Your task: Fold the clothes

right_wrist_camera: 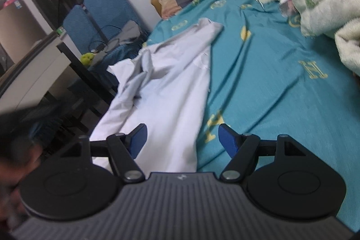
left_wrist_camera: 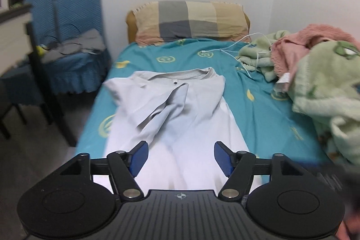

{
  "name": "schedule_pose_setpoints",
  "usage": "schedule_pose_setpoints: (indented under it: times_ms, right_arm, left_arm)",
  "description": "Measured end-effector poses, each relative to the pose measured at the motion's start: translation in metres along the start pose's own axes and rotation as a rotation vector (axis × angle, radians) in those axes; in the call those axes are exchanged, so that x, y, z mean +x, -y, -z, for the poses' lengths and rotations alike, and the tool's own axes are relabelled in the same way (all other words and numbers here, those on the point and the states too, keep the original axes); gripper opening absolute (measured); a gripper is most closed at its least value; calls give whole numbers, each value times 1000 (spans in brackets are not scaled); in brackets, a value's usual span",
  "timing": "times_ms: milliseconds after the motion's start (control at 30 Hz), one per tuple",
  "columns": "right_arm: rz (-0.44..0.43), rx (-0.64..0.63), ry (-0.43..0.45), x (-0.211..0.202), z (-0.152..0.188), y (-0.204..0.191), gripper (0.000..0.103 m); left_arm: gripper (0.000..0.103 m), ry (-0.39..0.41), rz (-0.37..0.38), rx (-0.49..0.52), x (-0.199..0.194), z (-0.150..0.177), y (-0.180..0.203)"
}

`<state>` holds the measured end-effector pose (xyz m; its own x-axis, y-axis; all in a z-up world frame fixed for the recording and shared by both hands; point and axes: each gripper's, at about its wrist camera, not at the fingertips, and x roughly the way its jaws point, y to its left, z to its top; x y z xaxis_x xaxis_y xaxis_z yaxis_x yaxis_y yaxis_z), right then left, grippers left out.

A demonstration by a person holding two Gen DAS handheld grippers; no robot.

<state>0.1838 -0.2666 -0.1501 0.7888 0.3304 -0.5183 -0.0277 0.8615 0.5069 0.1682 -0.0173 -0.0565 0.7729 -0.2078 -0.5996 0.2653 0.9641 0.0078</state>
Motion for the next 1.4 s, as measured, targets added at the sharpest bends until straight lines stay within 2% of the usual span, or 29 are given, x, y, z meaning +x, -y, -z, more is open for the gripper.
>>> schedule_pose_setpoints:
  times_ms: [33, 133, 267, 400, 500, 600, 733, 800, 1000, 1033, 1100, 1167, 1200, 1300, 1400]
  right_arm:
    - [-9, -13, 13, -3, 1, -2, 72]
    - [-37, -59, 52, -13, 2, -11, 72]
    - [-57, -125, 91, -27, 6, -26, 72]
    - [-85, -193, 108, -39, 7, -50, 70]
    - [-94, -284, 100, -28, 2, -77, 69]
    - [-86, -376, 76, 4, -4, -109, 67]
    - [-87, -472, 35, 73, -13, -147, 66]
    - [-50, -527, 12, 113, -16, -164, 60]
    - [81, -648, -64, 209, -15, -183, 57]
    - [115, -689, -80, 221, -12, -184, 55]
    - [186, -750, -113, 239, -8, -183, 25]
    - [201, -767, -95, 240, -10, -183, 12]
    - [198, -754, -69, 236, -14, -183, 8]
    - [183, -692, 21, 221, -34, -184, 5]
    - [143, -552, 114, 208, -71, -175, 5]
  left_arm:
    - [76, 17, 4, -10, -19, 6, 0]
    - [78, 49, 48, -50, -59, 20, -4]
    - [78, 45, 49, -53, -80, 23, -9]
    - [79, 106, 64, -69, -100, 19, -22]
    - [80, 145, 74, -76, -109, 22, -37]
    - [80, 166, 100, -134, -111, 28, -60]
    - [80, 183, 108, -225, -104, 37, -96]
    - [80, 180, 93, -250, -96, 41, -110]
    - [80, 133, 123, -322, -76, 48, -135]
    - [80, 129, 121, -320, -75, 49, -135]
    - [80, 119, 118, -316, -73, 51, -136]
    - [80, 112, 115, -319, -74, 52, -135]
    - [80, 106, 112, -322, -75, 53, -135]
    - [80, 87, 104, -330, -75, 55, -132]
    - [80, 86, 98, -323, -78, 56, -126]
